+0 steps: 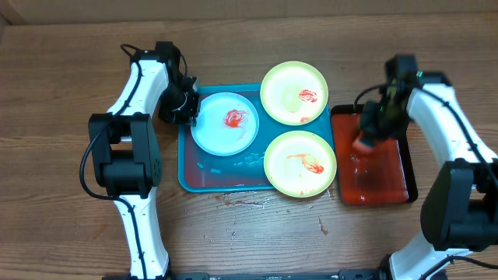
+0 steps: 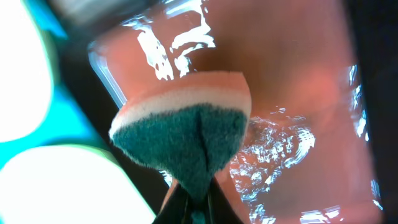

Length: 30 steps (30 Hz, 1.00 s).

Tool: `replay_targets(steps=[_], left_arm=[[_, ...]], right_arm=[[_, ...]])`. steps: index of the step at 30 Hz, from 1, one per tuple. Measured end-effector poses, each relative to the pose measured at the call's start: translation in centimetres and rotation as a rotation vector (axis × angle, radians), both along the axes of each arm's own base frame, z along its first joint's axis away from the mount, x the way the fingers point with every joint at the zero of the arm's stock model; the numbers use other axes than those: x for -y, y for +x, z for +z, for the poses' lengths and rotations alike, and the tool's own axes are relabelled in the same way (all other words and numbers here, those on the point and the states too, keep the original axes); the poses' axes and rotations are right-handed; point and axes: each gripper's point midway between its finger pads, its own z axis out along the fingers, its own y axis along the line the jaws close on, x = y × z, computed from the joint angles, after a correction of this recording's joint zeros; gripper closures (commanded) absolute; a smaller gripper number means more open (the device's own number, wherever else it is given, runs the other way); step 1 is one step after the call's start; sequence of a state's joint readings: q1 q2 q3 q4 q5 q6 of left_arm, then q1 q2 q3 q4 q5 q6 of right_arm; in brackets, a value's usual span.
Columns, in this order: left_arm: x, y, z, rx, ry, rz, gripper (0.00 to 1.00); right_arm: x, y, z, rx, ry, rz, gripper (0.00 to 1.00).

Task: Clean dirty plates on tray and stack at the side
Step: 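Lift sponge with right gripper and carry it over the white plate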

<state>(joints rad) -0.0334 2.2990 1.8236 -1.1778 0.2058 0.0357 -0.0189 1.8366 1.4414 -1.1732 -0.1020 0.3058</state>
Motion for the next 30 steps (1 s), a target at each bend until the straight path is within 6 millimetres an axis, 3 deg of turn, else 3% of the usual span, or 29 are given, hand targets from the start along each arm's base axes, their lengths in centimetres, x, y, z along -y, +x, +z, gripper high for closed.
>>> replay_targets(steps=[3,7,11,19,30], left_arm=[[-0.1,-0.2,0.5,0.004,0.003,-0.001,0.95],[-0.3,-0.9,2.9,0.016,0.015,-0.002,0.96],[-0.5,-1.6,4.9,0.023,0.027,-0.002,0.96],[-1.2,-1.7,4.9,0.021,0.068,0.004,0.96],[-1.6,-2.6,4.0,-0.016,0.091,0.039,0.96]], right_arm=[[-0.1,1.6,3.4,0.056,0.002,0.031,0.96],[-0.4,2.0,5.5,0.082,0.007,0.074,0.96],[-1.2,1.8,5.8,0.077,0.012,0.122,0.96],[-4.1,1.7,5.9,0.089,0.025,0.212,0.96],[-12.2,4.5,7.5,0.261,0.207,0.298,0.96]])
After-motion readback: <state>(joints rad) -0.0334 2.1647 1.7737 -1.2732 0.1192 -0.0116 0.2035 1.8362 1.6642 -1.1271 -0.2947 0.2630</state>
